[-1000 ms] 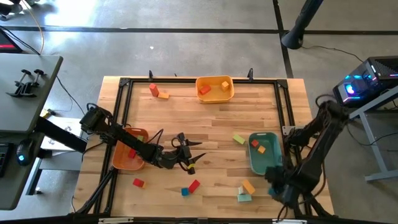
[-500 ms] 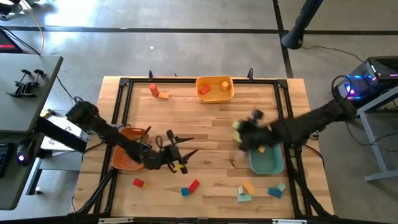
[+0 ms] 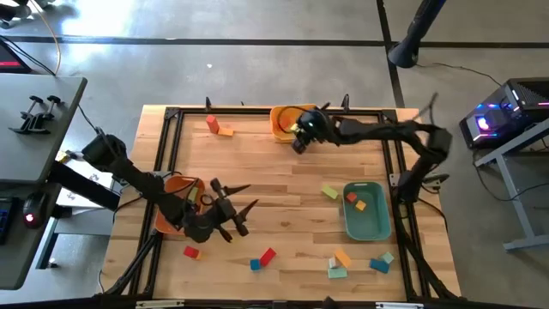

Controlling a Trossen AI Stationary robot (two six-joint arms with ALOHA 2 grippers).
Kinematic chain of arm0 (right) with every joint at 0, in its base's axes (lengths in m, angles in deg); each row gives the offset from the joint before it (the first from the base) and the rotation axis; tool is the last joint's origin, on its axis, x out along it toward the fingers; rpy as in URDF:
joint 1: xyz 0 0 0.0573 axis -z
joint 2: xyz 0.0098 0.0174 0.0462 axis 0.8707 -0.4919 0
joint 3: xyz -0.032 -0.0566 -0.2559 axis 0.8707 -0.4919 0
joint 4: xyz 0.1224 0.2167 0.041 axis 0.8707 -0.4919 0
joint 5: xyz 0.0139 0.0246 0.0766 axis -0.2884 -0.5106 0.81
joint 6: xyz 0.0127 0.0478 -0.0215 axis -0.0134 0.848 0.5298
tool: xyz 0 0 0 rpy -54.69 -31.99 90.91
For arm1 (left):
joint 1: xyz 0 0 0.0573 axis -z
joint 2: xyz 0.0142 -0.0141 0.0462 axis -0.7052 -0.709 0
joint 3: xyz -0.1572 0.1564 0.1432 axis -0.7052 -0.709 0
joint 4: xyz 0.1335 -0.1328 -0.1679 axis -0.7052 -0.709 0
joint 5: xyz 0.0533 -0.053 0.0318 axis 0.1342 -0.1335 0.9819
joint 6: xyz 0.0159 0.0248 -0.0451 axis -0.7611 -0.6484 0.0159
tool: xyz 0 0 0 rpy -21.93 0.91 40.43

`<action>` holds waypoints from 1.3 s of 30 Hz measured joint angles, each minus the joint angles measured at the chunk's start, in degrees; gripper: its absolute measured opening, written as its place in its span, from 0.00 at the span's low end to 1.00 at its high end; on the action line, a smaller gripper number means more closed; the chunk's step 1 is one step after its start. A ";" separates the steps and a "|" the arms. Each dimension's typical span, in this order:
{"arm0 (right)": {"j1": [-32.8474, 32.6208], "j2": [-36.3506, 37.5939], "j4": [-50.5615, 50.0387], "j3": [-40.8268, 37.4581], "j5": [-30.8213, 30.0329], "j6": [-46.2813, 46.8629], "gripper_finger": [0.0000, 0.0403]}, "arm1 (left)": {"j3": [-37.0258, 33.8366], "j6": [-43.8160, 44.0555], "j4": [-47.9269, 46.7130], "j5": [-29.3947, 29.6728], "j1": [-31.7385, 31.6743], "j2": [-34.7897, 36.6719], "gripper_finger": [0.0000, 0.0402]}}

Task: Sort blocks by size
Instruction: Put the green large block into the yellow bin, then put the light blue small block into the green bin

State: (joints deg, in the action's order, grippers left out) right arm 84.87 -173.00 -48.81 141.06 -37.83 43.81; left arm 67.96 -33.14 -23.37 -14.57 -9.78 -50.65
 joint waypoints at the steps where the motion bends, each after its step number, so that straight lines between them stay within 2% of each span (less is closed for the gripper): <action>1: 0.74 -2.01 -0.79 1.57 0.51 -0.16 0.32 | 0.00 0.71 -0.65 0.74 0.00 0.00 0.54; 7: 2.97 -10.15 -9.13 9.47 -2.57 0.90 0.38 | 0.00 5.21 -2.21 1.04 -0.02 0.11 0.54; 11: 3.56 -12.29 -9.60 11.95 -4.19 0.87 0.43 | 0.00 6.27 -2.52 1.04 0.48 0.11 0.54; 17: 3.70 -11.38 -8.60 12.56 -8.74 -1.11 0.45 | 0.00 7.79 -2.52 1.04 1.52 0.11 0.54; 23: 0.90 -5.70 -9.73 12.51 -12.13 -5.76 0.43 | 0.00 9.34 -3.33 1.20 3.06 0.09 0.54; 28: -8.04 1.14 -15.75 12.44 -15.15 -7.75 0.39 | -0.03 12.06 -5.16 4.63 4.32 0.07 0.54; 33: -22.20 9.21 -17.38 7.47 -20.50 -8.37 0.35 | -0.04 19.42 -8.20 10.53 5.60 0.07 0.54; 37: -35.27 15.56 -10.57 -1.13 -24.12 -6.91 0.33 | -0.04 24.58 -9.99 13.09 6.82 0.07 0.54; 39: -41.50 17.93 -4.51 -5.73 -25.17 -6.62 0.33 | -0.04 26.58 -10.04 11.63 6.75 0.37 0.54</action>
State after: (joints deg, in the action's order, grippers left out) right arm 43.37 -155.06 -53.32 135.33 -63.00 37.18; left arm 67.92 -6.56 -33.41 -2.94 -3.03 -50.28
